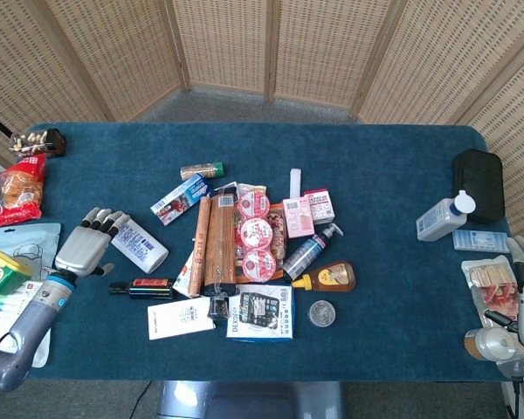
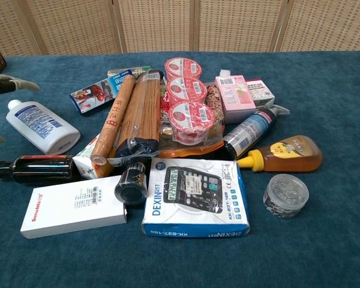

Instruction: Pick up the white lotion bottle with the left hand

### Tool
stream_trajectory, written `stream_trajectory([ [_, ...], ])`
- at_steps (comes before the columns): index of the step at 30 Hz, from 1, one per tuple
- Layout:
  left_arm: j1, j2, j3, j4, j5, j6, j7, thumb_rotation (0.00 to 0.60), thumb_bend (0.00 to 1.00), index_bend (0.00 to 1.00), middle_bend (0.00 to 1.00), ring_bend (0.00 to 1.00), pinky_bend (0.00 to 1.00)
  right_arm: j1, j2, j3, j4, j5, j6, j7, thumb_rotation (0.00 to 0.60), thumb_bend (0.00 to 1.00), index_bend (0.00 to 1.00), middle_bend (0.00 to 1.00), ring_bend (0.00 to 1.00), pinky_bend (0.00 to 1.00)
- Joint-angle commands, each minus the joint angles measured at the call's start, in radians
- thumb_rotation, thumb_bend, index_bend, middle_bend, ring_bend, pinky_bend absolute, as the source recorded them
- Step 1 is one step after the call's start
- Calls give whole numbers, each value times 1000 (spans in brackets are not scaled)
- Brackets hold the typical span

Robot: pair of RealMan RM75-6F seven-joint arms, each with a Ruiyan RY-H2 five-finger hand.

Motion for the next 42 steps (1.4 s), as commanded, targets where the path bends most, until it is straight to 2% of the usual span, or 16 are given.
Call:
stream_trajectory([
  [1, -37, -58, -5, 61, -12, -44, -9, 600, 262, 0, 0, 0, 0, -10, 4, -2, -1, 4, 9, 2, 332, 339, 0, 113, 0, 0],
  [10, -100, -167, -14, 181, -20, -102, -33, 600, 263, 0, 0, 7, 0, -37, 12, -6, -1, 14, 24, 10, 335, 340, 0, 114, 0, 0],
  [14, -125, -199, -17, 216, -11, -113, -55, 600, 263, 28, 21, 125, 0, -43, 14, -7, -1, 14, 27, 14, 331, 339, 0, 113, 0, 0],
  [18, -146, -221, -17, 241, -11, -132, -67, 600, 276, 159, 165, 325, 3, -50, 16, -7, -1, 16, 30, 16, 333, 337, 0, 114, 0, 0],
  [19, -150, -226, -18, 244, -13, -138, -68, 600, 287, 183, 196, 371, 25, -51, 16, -7, -1, 16, 30, 17, 334, 334, 0, 113, 0, 0],
  [21, -156, -230, -19, 244, -18, -144, -71, 600, 330, 273, 303, 517, 184, -54, 17, -7, -1, 16, 31, 17, 333, 332, 0, 113, 0, 0],
  [24, -161, -232, -21, 243, -25, -150, -82, 600, 372, 374, 418, 651, 399, -57, 19, -7, -1, 17, 32, 22, 333, 330, 0, 113, 0, 0],
  [29, -165, -227, -28, 240, -42, -158, -109, 600, 496, 500, 591, 813, 613, -60, 20, -6, -1, 17, 30, 23, 336, 326, 0, 113, 0, 0],
  [34, -164, -219, -36, 230, -51, -145, -131, 600, 564, 601, 725, 934, 745, -60, 18, -4, -1, 18, 26, 22, 336, 328, 0, 112, 0, 0],
  [42, -147, -129, -70, 123, -62, -89, -195, 600, 588, 623, 752, 971, 782, -48, 16, 3, -3, 17, 9, 17, 333, 327, 0, 113, 0, 0],
])
